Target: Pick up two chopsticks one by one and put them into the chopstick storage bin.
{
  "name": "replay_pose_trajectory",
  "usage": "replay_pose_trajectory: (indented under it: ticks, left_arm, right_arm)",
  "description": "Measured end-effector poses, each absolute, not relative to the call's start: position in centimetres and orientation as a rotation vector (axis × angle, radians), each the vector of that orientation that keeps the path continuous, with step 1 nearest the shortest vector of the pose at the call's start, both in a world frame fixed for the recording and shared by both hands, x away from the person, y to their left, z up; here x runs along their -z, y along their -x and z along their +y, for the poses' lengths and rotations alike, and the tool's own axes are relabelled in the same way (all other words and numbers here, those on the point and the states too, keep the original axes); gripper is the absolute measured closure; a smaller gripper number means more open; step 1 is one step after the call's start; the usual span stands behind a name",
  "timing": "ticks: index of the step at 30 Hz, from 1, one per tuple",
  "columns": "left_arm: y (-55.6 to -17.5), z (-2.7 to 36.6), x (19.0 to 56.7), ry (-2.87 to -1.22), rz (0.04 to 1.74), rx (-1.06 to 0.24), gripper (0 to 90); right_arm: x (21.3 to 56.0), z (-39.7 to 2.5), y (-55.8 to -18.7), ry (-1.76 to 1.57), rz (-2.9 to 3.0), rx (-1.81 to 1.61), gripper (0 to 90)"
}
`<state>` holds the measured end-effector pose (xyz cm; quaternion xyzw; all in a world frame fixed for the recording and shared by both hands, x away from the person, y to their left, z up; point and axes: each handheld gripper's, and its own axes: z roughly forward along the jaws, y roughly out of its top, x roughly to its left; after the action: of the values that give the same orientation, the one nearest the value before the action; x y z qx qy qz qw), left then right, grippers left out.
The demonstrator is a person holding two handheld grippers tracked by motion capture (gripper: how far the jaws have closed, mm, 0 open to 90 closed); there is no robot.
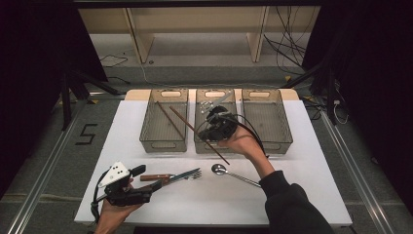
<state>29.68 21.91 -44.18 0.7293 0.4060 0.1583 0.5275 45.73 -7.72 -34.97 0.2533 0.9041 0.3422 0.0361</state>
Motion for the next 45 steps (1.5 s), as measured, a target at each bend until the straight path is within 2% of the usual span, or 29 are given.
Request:
replay_pose_trajectory:
  ticks: [16,26,45]
  left_arm:
    - [-29.6,22.0,44.1,-1.739,0.967,-0.379,15.3]
    - [-29.6,22.1,44.0,-1.737,0.962,-0.378,15.3]
    - [-29.6,22.1,44.0,-1.732,0.960,-0.377,15.3]
  right_arm:
    - [33.1,-3.2,-49.6,-0.917,2.636,-1.256,85.6]
    - [33.3,-0.3,-51.5,-0.988,2.595,-1.304,85.6]
    - [33.6,1.8,-53.4,-1.070,2.504,-1.329,85.5]
